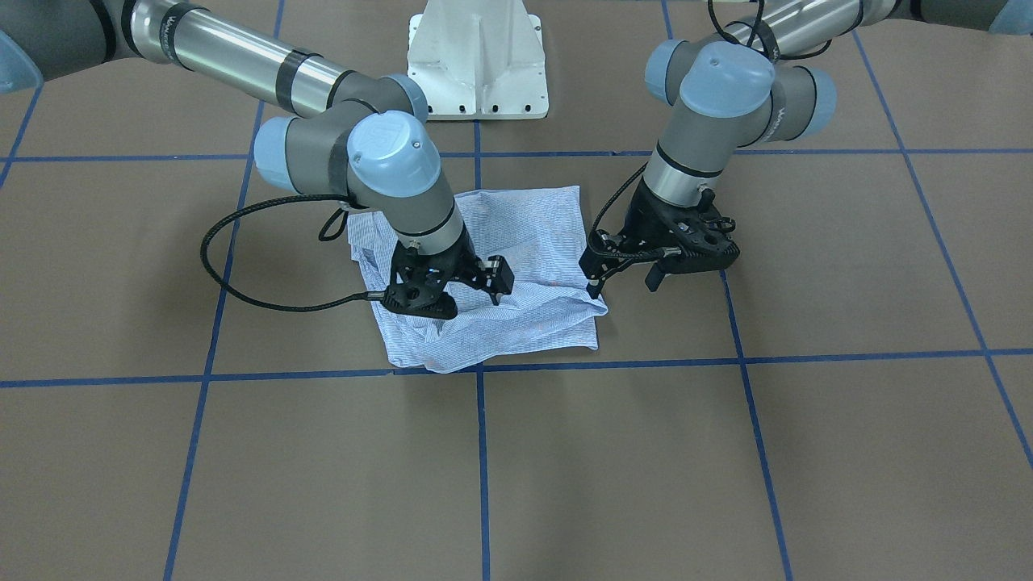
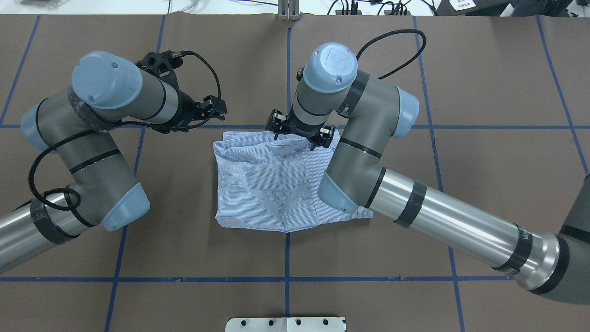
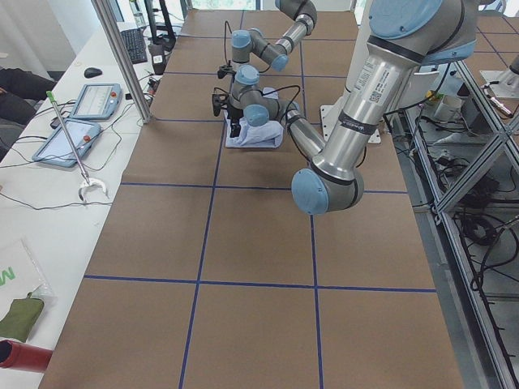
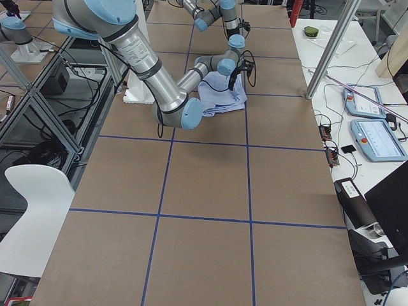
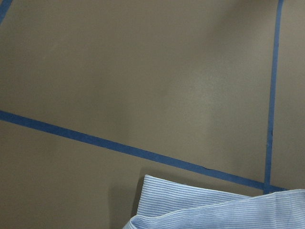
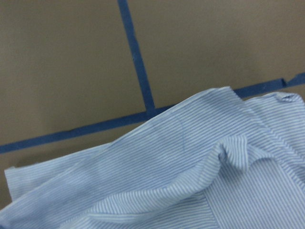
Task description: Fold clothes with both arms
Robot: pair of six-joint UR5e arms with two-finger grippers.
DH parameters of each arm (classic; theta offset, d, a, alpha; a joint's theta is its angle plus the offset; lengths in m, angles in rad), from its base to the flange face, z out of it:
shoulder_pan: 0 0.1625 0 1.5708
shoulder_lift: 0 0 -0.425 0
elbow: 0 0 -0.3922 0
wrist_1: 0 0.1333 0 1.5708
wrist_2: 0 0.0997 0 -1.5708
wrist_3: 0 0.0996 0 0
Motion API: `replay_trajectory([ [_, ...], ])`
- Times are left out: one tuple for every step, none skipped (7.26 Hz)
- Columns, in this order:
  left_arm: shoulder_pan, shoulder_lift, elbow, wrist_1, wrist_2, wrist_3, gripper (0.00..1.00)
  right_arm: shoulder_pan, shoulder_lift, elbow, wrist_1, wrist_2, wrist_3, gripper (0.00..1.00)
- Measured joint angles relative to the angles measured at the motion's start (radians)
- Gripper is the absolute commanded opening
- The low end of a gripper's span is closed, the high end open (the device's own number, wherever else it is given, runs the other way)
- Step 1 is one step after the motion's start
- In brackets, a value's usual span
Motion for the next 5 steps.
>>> replay_trajectory([
  [-0.013,0.002,-0.003,0.012,-0.004,0.026,0.99,-0.031,0.001,0.001,-0.002,-0.031,-0.063,1.0],
  [-0.022,0.004,-0.003,0.018,-0.005,0.039,0.99,-0.055,0.005,-0.012,-0.006,-0.073,-0.147,1.0],
  [-0.028,0.006,-0.005,0.021,-0.006,0.045,0.99,-0.066,0.015,-0.041,-0.009,-0.117,-0.237,1.0],
  [-0.032,0.009,-0.01,0.022,-0.007,0.046,0.99,-0.068,0.038,-0.086,-0.007,-0.157,-0.299,1.0],
  [-0.035,0.02,-0.023,0.023,-0.007,0.047,0.99,-0.066,0.085,-0.156,-0.003,-0.205,-0.337,1.0],
])
